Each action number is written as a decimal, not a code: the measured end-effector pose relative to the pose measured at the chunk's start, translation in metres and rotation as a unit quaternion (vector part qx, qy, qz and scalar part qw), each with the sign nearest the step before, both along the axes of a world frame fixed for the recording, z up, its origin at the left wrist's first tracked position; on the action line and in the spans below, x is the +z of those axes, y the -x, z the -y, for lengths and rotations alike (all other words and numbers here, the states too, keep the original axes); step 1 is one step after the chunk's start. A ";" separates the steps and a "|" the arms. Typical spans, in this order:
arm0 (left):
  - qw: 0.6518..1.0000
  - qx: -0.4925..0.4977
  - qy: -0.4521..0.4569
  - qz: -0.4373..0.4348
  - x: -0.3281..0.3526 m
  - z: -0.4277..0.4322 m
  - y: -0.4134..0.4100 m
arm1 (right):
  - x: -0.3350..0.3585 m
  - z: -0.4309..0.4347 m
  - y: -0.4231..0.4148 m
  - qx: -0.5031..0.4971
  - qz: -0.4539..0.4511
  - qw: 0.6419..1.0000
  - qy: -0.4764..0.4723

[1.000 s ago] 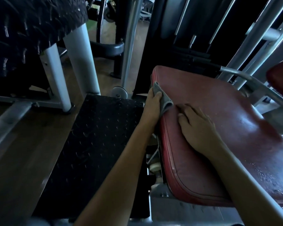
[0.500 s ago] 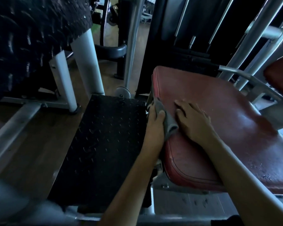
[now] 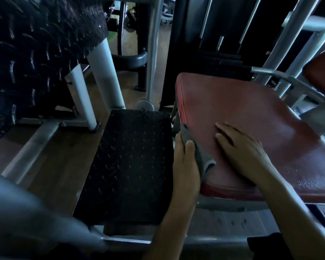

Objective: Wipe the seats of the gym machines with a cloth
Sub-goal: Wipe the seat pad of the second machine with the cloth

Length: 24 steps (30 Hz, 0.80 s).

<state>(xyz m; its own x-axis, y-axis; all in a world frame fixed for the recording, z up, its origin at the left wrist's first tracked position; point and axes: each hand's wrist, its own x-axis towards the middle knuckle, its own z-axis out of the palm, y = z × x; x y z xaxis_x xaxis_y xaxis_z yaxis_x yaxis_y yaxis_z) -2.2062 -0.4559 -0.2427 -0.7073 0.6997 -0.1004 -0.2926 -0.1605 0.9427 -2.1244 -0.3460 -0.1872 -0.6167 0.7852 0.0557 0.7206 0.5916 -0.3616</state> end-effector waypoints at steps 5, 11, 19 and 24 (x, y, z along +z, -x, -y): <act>1.000 0.009 -0.006 -0.010 -0.001 0.023 -0.030 | -0.002 0.005 0.003 -0.002 0.004 1.000 -0.006; 0.888 -0.034 0.248 -0.385 0.031 -0.004 -0.006 | 0.000 0.003 -0.002 -0.018 -0.099 0.995 0.009; 0.656 -0.142 0.379 -0.638 0.053 -0.031 -0.037 | 0.016 0.011 -0.039 -0.068 -0.363 0.921 0.122; 0.648 -0.232 0.290 -0.665 0.070 -0.044 -0.049 | 0.033 0.011 -0.042 -0.052 -0.403 0.906 0.116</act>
<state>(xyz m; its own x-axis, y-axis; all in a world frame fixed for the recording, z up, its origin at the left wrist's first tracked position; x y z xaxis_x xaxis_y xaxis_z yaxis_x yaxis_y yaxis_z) -2.1574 -0.4115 -0.1728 -0.1656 0.9853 0.0411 0.9507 0.1484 0.2721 -2.0823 -0.3566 -0.1539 -0.3718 0.8846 0.2814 0.2147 0.3769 -0.9010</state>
